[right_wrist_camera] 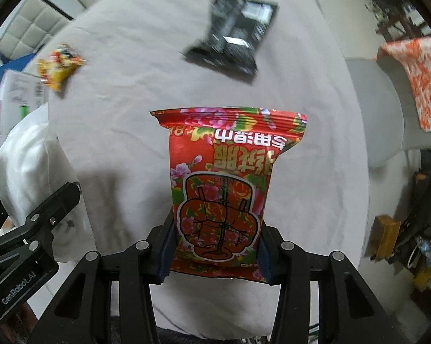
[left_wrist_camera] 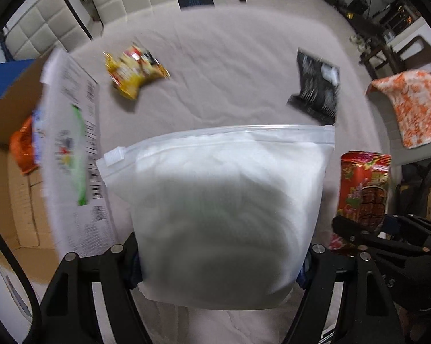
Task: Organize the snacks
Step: 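Carry both bags into the box and open both tools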
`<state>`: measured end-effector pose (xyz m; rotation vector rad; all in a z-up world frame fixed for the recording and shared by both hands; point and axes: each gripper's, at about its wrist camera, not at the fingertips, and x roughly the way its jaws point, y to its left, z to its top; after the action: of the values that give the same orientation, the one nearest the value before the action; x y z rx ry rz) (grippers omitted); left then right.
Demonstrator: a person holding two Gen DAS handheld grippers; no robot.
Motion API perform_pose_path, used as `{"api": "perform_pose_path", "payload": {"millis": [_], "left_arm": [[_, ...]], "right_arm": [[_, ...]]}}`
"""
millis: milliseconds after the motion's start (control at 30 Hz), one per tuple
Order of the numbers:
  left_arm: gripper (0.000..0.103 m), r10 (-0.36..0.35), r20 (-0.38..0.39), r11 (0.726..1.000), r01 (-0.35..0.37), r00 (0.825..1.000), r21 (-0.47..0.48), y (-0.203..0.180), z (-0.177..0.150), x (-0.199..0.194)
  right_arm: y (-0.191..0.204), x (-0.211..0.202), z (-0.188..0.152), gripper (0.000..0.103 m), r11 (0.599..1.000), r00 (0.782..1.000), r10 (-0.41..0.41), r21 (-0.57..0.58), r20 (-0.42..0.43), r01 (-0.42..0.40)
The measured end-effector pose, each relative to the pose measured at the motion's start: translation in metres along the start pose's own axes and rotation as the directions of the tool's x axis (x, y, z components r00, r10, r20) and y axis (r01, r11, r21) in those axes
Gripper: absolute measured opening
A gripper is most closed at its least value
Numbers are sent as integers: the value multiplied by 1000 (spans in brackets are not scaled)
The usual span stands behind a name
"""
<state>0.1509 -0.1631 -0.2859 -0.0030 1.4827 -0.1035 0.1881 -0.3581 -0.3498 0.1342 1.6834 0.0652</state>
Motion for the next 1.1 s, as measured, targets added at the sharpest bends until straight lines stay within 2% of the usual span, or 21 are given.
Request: {"api": "perform_pose_path", "payload": {"millis": [100,133,167,333,433,567,733,867,1100], "left_arm": [[74,-8,64,1000,8,998,-8,28,8,-25],[74,-11,83,1000,12,996,-9,36,2,-35],[74,-10,103,1000,12,995,-12,29,9,-45],[74,-5,180,1000,9,984,-25,68,7,-81],[74,5,220,999,6,975,-49,91,3,-97],[74,13,252,995,13,968,-101,138,-14,-120],[74,28,264,985,18,964,-173,193,-28,-135],[74,39,242,974,17,970,-226,241,-35,-135],[74,81,200,954,-18,976,-298,316,-31,-117]], "right_arm": [[12,-31,-13,49,1000,999,3,-29,47,-2],[20,-43,-20,49,999,998,8,-37,65,-5],[25,-51,-23,49,999,997,10,-41,76,-7],[78,-94,-38,49,997,991,35,-74,130,-25],[99,-98,-40,49,994,987,43,-106,154,-27],[147,-96,-42,49,984,984,61,-173,167,-32],[200,-102,-47,49,967,981,90,-252,171,-45],[244,-99,-43,49,952,980,122,-298,154,-72],[302,-65,-13,49,944,984,154,-307,86,-121]]}}
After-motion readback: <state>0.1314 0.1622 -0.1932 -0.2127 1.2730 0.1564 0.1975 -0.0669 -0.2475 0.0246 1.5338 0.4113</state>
